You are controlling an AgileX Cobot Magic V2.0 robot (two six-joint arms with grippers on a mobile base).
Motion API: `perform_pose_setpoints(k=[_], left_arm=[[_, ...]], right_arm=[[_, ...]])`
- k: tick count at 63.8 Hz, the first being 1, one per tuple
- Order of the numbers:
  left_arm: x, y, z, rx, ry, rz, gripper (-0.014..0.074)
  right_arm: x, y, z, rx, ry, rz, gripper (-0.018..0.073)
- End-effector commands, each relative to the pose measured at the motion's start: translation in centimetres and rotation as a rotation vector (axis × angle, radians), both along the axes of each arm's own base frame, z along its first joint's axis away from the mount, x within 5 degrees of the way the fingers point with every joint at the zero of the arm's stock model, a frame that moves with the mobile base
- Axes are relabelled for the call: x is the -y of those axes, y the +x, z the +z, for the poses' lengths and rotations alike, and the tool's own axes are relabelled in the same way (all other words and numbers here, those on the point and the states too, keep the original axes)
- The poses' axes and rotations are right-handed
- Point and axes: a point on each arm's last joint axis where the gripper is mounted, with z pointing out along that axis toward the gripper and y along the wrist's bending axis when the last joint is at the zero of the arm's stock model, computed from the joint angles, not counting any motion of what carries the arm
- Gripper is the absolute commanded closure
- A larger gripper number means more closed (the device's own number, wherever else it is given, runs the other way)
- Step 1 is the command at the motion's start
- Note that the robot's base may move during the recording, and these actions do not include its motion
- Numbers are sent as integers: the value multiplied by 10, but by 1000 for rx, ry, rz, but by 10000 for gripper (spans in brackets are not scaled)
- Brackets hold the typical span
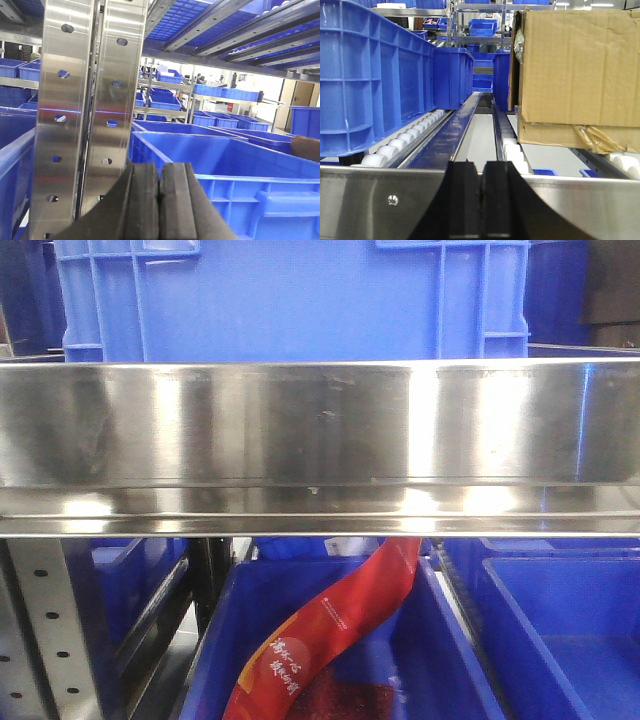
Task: Grab PVC pipe and place in blue bin
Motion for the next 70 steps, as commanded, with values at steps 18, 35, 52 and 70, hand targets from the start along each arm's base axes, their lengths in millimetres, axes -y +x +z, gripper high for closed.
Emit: perform_pose_setpoints(k=[18, 35, 52, 70], left_arm=[[0, -1, 1, 12, -15, 1, 707], [0, -1, 1, 12, -15, 1, 707], [0, -1, 1, 12, -15, 1, 707], [0, 2, -31, -49, 29, 14, 707]], right_arm=[[0, 0, 2, 25, -8, -7, 727], [0, 0, 2, 25, -8, -7, 727], [0, 0, 2, 25, -8, -7, 727], [0, 0, 2, 25, -8, -7, 727]])
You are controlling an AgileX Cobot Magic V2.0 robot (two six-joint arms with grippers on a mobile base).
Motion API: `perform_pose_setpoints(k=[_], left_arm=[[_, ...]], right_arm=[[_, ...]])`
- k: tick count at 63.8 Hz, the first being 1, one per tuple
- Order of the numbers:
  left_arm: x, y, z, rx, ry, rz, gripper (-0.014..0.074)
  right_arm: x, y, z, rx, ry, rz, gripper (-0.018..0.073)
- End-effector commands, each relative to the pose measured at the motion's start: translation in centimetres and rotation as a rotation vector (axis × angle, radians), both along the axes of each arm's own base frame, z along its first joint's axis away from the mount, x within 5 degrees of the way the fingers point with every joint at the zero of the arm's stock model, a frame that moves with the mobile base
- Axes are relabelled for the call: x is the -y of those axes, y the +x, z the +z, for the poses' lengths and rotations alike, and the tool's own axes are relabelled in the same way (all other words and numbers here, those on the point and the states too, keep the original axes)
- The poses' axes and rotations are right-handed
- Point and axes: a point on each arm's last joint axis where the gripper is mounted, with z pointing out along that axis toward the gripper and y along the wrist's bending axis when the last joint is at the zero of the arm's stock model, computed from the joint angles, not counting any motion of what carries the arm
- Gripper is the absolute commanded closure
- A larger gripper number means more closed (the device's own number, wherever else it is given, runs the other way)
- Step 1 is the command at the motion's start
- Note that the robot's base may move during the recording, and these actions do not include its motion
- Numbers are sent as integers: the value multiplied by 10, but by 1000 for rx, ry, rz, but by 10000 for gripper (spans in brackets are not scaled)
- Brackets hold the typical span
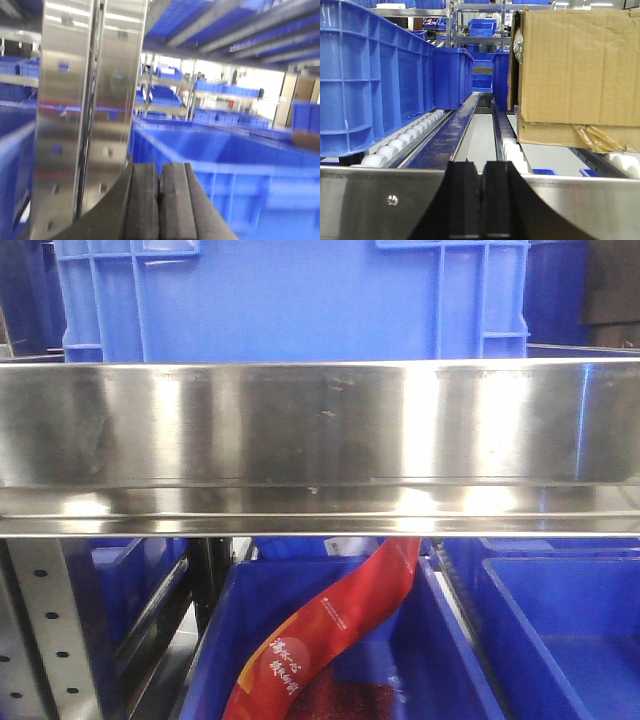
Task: Grab PVC pipe and place in blue bin
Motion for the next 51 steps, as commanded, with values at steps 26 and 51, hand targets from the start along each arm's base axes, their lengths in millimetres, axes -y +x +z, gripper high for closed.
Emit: perform_pose_setpoints(k=[26, 51], left_arm=[[-16, -14, -123, -102, 128, 235, 707], [-17, -15, -131, -99, 113, 254, 707]], right_arm=[[0, 0, 2, 25, -12, -8, 727], [0, 0, 2, 25, -12, -8, 727]])
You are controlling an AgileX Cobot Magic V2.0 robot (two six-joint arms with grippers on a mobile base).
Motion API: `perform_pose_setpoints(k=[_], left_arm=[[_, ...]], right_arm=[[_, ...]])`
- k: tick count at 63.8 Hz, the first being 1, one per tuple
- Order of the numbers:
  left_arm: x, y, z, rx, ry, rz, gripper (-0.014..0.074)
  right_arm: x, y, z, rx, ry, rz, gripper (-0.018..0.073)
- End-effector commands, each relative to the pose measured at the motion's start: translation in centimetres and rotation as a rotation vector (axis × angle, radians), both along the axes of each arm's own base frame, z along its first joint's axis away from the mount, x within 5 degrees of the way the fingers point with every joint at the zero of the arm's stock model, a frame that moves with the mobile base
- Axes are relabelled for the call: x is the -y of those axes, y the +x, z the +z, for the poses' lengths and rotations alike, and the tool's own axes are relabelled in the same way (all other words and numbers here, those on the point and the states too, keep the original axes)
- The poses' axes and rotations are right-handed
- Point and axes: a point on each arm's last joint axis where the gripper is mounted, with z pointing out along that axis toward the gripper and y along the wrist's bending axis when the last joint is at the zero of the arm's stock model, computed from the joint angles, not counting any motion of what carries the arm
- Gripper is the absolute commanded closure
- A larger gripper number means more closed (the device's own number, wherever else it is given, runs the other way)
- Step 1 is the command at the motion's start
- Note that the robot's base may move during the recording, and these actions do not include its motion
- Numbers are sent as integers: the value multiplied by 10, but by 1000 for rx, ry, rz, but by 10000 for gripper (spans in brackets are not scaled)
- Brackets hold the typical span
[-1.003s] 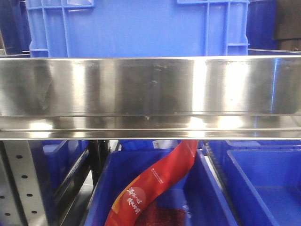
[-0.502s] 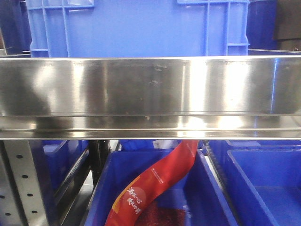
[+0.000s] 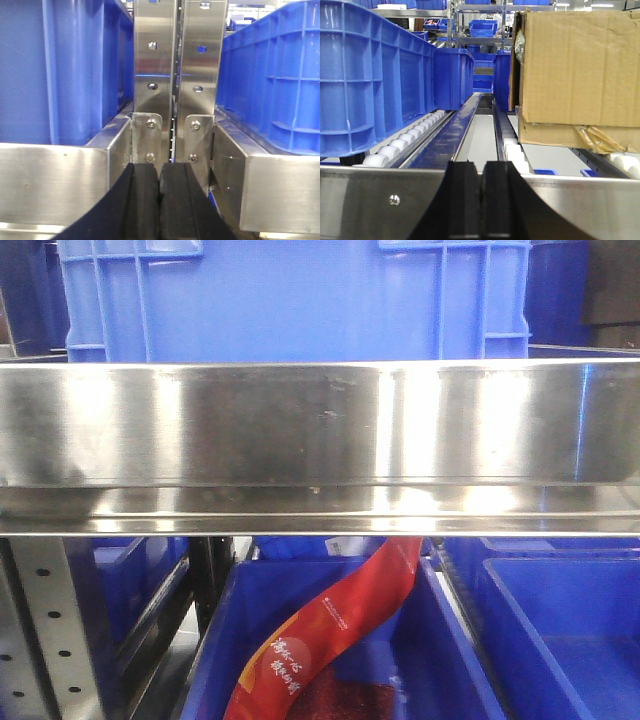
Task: Grab PVC pipe and place in blue bin
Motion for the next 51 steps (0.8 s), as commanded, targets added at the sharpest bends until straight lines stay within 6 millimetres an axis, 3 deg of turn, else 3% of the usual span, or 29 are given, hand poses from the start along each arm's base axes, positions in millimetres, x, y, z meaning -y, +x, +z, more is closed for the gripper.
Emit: perform_pose_setpoints(k=[1, 51], left_arm=[[0, -1, 2, 23, -10, 2, 707], [0, -1, 2, 23, 0, 3, 707]], right_arm=[[0, -1, 2, 24, -12, -7, 727], [0, -1, 2, 24, -12, -7, 727]])
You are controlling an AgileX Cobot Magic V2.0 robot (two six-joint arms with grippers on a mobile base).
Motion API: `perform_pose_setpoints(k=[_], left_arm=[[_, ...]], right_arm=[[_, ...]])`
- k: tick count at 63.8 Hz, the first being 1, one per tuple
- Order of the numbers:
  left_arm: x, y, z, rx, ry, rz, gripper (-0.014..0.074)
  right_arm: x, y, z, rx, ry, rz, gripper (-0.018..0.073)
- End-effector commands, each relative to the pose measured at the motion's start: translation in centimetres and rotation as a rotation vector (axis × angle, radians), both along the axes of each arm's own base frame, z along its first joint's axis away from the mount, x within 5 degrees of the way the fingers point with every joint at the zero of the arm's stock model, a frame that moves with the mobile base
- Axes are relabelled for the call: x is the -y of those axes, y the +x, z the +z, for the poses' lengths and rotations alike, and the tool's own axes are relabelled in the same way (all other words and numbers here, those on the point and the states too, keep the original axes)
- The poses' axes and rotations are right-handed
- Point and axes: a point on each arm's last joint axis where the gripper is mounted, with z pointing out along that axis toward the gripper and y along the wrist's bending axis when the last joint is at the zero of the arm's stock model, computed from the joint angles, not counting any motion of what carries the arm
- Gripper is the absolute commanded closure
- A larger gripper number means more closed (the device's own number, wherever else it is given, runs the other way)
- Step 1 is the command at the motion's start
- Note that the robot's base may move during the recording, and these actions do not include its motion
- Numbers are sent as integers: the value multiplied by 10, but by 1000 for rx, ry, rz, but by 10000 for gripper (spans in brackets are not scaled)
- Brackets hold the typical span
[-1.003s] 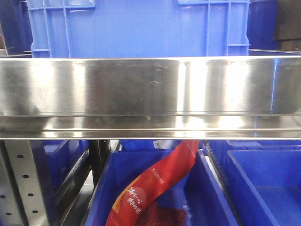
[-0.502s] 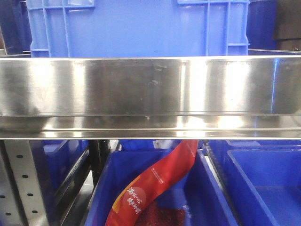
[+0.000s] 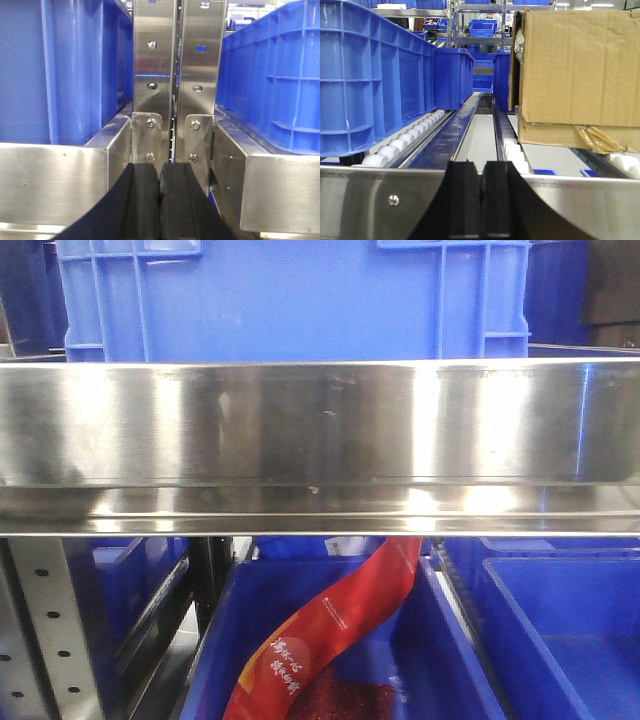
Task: Grab PVC pipe and place in blue bin
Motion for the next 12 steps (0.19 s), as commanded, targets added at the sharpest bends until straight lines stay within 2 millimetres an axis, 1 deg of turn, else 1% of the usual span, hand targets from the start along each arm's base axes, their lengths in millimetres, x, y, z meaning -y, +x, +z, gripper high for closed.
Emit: perform_pose_setpoints(k=[1, 12], left_arm=[[0, -1, 3, 24, 0, 3, 707], [0, -1, 3, 24, 0, 3, 707]], right_arm=[[0, -1, 2, 24, -12, -7, 727], [0, -1, 2, 24, -12, -7, 727]])
